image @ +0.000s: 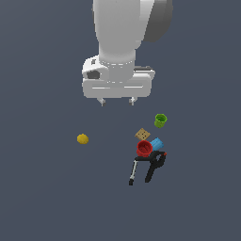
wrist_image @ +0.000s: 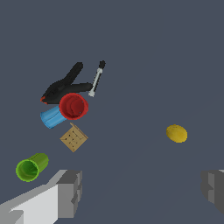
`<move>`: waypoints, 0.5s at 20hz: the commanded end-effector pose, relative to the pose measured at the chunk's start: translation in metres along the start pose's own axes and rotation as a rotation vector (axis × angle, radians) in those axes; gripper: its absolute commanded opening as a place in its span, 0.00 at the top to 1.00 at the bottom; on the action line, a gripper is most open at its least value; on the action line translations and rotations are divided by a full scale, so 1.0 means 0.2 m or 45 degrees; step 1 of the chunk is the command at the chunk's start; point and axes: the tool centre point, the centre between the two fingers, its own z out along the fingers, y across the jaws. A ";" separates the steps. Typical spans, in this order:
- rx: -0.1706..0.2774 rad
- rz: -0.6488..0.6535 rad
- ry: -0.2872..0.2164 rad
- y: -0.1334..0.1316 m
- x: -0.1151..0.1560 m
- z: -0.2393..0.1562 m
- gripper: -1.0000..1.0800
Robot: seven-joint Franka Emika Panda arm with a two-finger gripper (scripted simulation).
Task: Pick up a designated object from a clutter of objects.
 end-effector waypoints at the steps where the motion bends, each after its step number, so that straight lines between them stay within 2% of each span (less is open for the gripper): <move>1: 0.000 0.000 0.000 0.00 0.00 0.00 0.04; 10: -0.024 -0.036 0.005 0.01 -0.04 -0.05 0.04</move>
